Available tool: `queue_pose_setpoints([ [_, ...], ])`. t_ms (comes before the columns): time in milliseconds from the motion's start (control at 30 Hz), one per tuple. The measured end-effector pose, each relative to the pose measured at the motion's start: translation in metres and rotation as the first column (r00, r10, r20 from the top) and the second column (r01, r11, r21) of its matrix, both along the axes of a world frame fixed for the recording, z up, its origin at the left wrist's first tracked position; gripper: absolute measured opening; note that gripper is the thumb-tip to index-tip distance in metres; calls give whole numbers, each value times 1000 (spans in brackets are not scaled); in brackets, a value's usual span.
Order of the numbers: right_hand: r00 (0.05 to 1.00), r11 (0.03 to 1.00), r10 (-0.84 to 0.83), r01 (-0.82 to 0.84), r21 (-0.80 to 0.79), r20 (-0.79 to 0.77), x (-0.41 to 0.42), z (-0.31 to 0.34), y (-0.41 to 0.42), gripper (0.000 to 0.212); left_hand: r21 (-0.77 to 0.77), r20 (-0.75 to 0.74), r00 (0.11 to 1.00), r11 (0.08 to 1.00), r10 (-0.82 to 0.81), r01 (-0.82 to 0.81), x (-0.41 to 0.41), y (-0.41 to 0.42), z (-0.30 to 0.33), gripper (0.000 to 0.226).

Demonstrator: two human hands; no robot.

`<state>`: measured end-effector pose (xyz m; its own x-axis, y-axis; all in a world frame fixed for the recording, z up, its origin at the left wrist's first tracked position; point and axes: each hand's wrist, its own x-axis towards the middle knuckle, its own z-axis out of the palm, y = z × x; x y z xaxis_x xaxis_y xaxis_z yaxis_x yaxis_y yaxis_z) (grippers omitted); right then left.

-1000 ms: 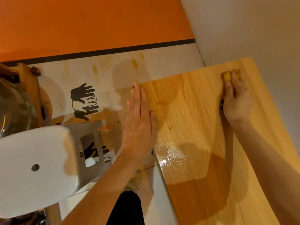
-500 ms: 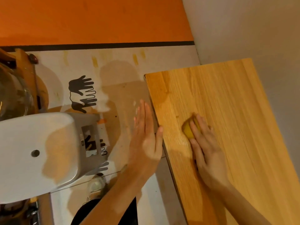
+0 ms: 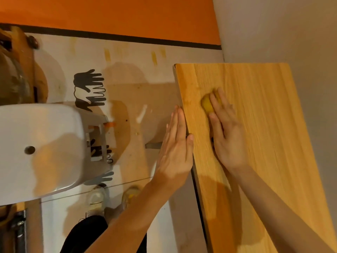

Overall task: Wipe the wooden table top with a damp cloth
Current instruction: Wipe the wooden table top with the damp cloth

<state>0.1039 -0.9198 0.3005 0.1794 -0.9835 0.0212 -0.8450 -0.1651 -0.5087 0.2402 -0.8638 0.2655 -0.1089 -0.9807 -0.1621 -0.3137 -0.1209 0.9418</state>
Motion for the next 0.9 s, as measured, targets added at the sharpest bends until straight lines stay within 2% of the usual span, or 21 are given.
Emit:
queue_pose_setpoints([
  [67, 998, 997, 58, -57, 48, -38, -13, 3, 63, 44, 9, -36, 999, 1000, 30, -30, -3, 2, -3, 58],
  [133, 994, 995, 91, -89, 40, -66, -18, 5, 87, 44, 5, -65, 996, 998, 55, -55, -6, 3, -4, 57],
  [233, 987, 986, 162, -162, 33, -7, 2, 4, 35, 43, 19, -149, 983, 995, 103, -101, -12, 6, -4, 56],
  [367, 987, 989, 143, -140, -41, 69, 49, -1, -67, 42, 38, -245, 954, 985, 172, -167, -20, 8, -7, 54],
  [433, 978, 979, 202, -200, -45, 53, 46, -5, -65, 41, 31, -275, 941, 980, 199, -198, -24, 6, -11, 54],
  [600, 955, 955, 293, -289, 73, -48, -5, 2, 45, 43, 34, -293, 931, 976, 216, -216, -32, 9, -19, 56],
  [700, 946, 945, 324, -321, 65, -28, 14, 2, 5, 41, 38, -303, 929, 977, 213, -212, -30, 4, -18, 55],
  [800, 964, 964, 266, -266, -21, -31, 52, -5, -75, 41, 26, -285, 935, 977, 210, -212, -25, 3, -15, 54],
  [900, 995, 992, 96, -93, -79, 29, 65, -13, -101, 40, 48, -304, 921, 970, 242, -239, -16, -3, -15, 56],
])
